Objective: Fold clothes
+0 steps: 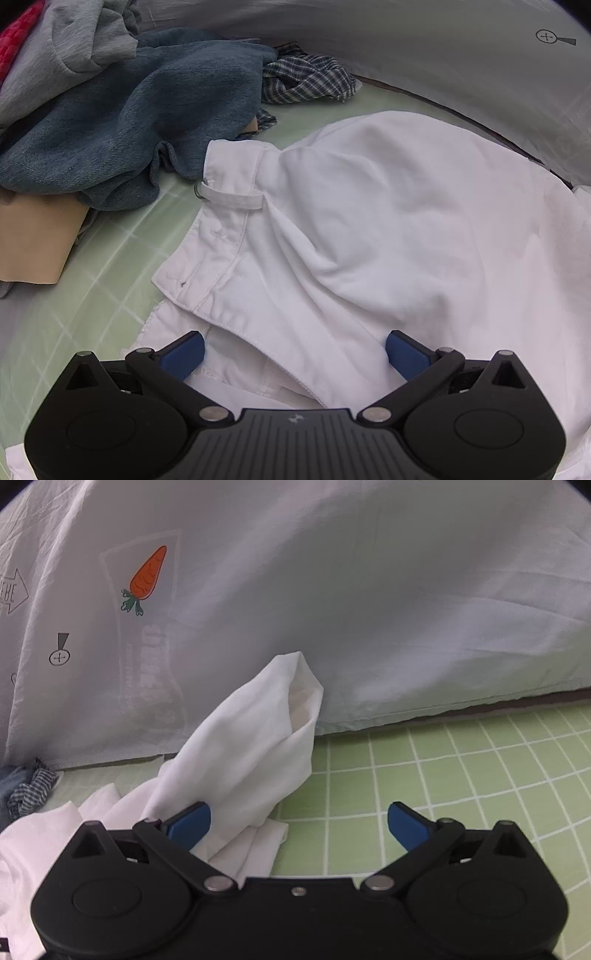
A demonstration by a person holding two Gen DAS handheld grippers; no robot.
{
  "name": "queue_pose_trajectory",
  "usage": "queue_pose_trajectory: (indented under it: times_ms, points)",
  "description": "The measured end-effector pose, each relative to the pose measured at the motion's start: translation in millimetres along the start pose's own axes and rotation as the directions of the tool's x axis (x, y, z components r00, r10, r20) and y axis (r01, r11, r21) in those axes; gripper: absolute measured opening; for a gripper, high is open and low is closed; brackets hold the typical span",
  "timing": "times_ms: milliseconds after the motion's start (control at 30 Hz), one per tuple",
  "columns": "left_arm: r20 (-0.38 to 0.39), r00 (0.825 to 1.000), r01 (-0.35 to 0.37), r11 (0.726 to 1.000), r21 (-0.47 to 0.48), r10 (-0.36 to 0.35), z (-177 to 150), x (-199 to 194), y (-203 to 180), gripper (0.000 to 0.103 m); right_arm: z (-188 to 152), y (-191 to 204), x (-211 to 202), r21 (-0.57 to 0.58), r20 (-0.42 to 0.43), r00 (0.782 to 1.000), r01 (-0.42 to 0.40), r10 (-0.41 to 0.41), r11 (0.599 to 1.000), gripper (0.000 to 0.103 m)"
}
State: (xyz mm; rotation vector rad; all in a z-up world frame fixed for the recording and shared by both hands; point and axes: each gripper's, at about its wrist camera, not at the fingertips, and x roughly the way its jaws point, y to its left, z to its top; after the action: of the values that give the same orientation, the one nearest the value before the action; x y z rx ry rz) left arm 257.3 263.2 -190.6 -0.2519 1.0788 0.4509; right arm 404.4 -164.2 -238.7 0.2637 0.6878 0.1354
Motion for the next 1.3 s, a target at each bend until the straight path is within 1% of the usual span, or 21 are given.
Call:
queue_pose_trajectory:
  times_ms: [67, 167, 200, 300, 333, 367, 400, 467, 567, 667, 767, 867, 967, 1000, 1033, 1133, 1167, 1200, 1233, 1267, 1300]
  points:
    - [0.006, 1.000, 0.000, 1.000, 0.001, 0.000, -1, -1, 0, 0.103, -2, -5, 2, 0.066, -0.009, 0.999, -0.032, 0.032, 0.997, 0.102]
    - [0.023, 1.000, 0.000, 1.000, 0.000, 0.000, -3, -2, 0, 0.103, -10, -10, 0, 0.162, -0.023, 0.997, -0.073, 0.077, 0.984, 0.094]
    - [0.027, 1.000, -0.001, 1.000, 0.000, 0.001, -3, -2, 0, 0.103, -14, -11, -2, 0.183, -0.027, 0.996, -0.080, 0.087, 0.980, 0.093]
    - [0.034, 0.999, -0.001, 1.000, -0.001, 0.001, -3, -3, 0, 0.103, -27, -6, -9, 0.164, -0.043, 0.996, -0.067, 0.075, 0.984, 0.083]
    - [0.035, 0.999, -0.001, 1.000, -0.001, 0.001, -3, -3, 0, 0.103, -30, -4, -11, 0.161, -0.043, 0.997, -0.060, 0.068, 0.985, 0.076]
    - [0.037, 0.999, -0.001, 1.000, 0.000, 0.001, -3, -3, 0, 0.103, -32, -4, -13, 0.166, -0.037, 0.997, -0.056, 0.063, 0.984, 0.066]
    - [0.038, 0.999, -0.001, 1.000, 0.000, 0.001, -3, -3, 0, 0.103, -33, -4, -16, 0.172, -0.031, 0.998, -0.052, 0.058, 0.984, 0.061]
    - [0.045, 0.999, 0.000, 1.000, 0.000, 0.000, -4, -3, 0, 0.103, -35, -2, -19, 0.170, -0.024, 0.999, -0.036, 0.041, 0.985, 0.048]
    - [0.055, 0.999, 0.000, 1.000, 0.001, 0.000, -5, -3, 0, 0.103, -35, 7, -21, 0.090, -0.026, 1.000, 0.000, 0.002, 0.996, 0.038]
    - [0.063, 0.998, 0.000, 1.000, 0.002, 0.000, -7, -3, -1, 0.103, -36, 9, -20, 0.055, -0.044, 0.999, 0.033, -0.031, 0.998, 0.037]
    - [0.072, 0.997, 0.001, 1.000, 0.001, -0.001, -9, -3, -1, 0.103, -38, 8, -16, 0.080, -0.073, 0.997, -0.006, 0.012, 0.997, 0.034]
    - [0.077, 0.997, 0.000, 1.000, -0.001, 0.000, -9, -3, -1, 0.103, -39, 11, -18, 0.102, -0.071, 0.996, -0.042, 0.050, 0.994, 0.034]
    - [0.082, 0.997, -0.002, 1.000, -0.004, 0.002, -10, -3, -2, 0.103, -40, 15, -20, 0.133, -0.070, 0.995, -0.057, 0.067, 0.989, 0.032]
    - [0.083, 0.997, -0.002, 1.000, -0.006, 0.003, -10, -3, -2, 0.103, -40, 17, -17, 0.137, -0.084, 0.994, -0.062, 0.074, 0.989, 0.032]
    - [0.084, 0.996, -0.003, 1.000, -0.007, 0.004, -10, -3, -2, 0.103, -41, 19, -14, 0.133, -0.103, 0.991, -0.066, 0.080, 0.989, 0.032]
    - [0.085, 0.996, -0.005, 1.000, -0.010, 0.006, -9, -3, -2, 0.103, -42, 29, -10, 0.099, -0.113, 0.991, -0.066, 0.077, 0.993, 0.031]
    - [0.085, 0.996, -0.005, 1.000, -0.011, 0.006, -9, -4, -2, 0.103, -42, 30, -9, 0.112, -0.119, 0.989, -0.078, 0.091, 0.991, 0.030]
    - [0.087, 0.996, -0.005, 1.000, -0.011, 0.006, -9, -4, -2, 0.103, -42, 30, -7, 0.133, -0.125, 0.985, -0.099, 0.115, 0.986, 0.023]
    - [0.089, 0.996, -0.006, 1.000, -0.012, 0.007, -9, -4, -2, 0.103, -43, 31, -6, 0.146, -0.127, 0.982, -0.118, 0.137, 0.982, 0.019]
    - [0.090, 0.996, -0.006, 1.000, -0.011, 0.007, -9, -4, -2, 0.103, -43, 33, -6, 0.137, -0.126, 0.981, -0.127, 0.145, 0.982, 0.008]
    - [0.089, 0.996, -0.005, 1.000, -0.011, 0.006, -9, -4, -2, 0.103, -43, 37, -8, 0.109, -0.125, 0.983, -0.120, 0.134, 0.987, 0.003]
